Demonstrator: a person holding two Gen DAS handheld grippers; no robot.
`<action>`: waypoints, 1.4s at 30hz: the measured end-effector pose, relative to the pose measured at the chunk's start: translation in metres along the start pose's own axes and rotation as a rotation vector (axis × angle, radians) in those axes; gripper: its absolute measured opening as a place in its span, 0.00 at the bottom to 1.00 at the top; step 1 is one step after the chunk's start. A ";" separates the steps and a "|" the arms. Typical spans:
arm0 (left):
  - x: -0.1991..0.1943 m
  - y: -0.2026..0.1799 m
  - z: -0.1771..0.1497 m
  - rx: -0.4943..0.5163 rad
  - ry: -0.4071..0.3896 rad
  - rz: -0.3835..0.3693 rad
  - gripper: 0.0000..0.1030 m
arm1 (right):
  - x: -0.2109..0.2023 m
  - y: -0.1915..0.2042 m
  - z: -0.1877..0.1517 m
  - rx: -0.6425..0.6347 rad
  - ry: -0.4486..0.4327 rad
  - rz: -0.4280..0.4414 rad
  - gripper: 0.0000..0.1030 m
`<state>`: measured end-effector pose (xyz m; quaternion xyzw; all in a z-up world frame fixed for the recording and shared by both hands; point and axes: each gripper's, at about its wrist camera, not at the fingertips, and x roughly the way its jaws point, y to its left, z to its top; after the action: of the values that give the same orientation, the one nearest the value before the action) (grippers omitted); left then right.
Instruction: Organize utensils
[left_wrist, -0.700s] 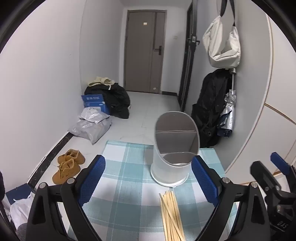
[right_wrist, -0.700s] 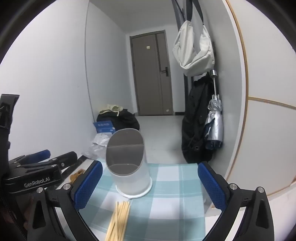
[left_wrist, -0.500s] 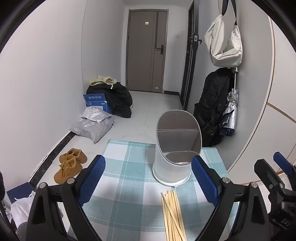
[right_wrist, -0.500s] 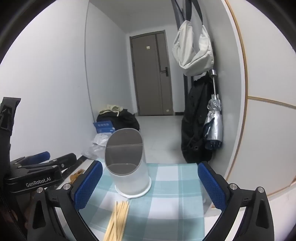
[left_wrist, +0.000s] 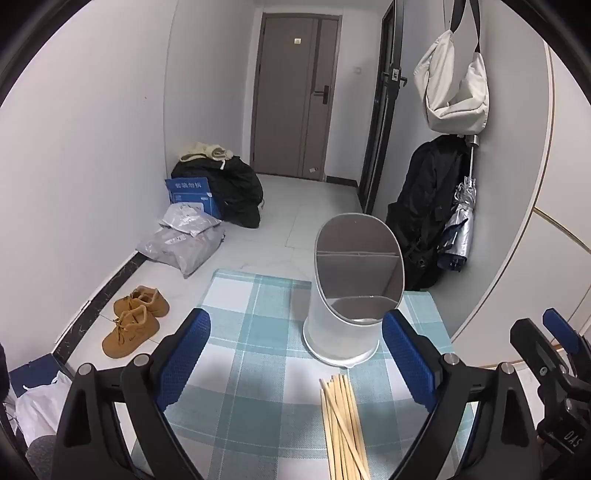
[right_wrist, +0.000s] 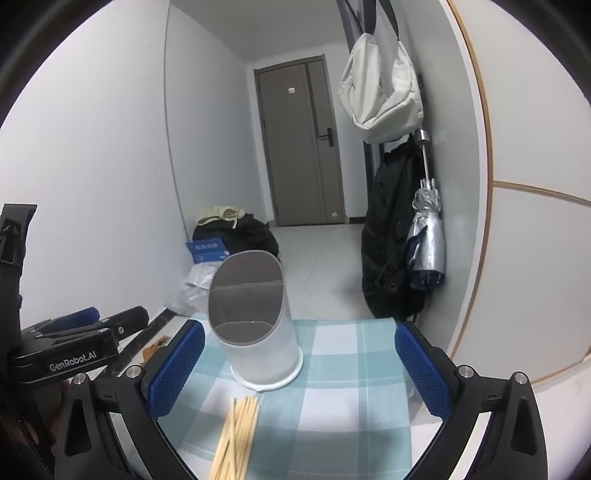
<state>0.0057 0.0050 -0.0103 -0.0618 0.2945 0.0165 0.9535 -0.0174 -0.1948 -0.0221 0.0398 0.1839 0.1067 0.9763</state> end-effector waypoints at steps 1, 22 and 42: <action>0.002 0.000 -0.001 -0.002 0.009 -0.003 0.89 | 0.000 0.000 0.000 0.001 -0.002 -0.001 1.00; 0.003 0.006 -0.003 -0.030 0.009 0.011 0.89 | -0.003 0.001 0.002 -0.009 -0.003 -0.002 1.00; 0.003 0.007 -0.001 -0.030 0.012 0.022 0.89 | -0.002 -0.003 0.000 0.027 0.004 -0.026 1.00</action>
<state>0.0067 0.0117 -0.0137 -0.0728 0.3005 0.0312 0.9505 -0.0185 -0.1984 -0.0220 0.0502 0.1879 0.0914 0.9766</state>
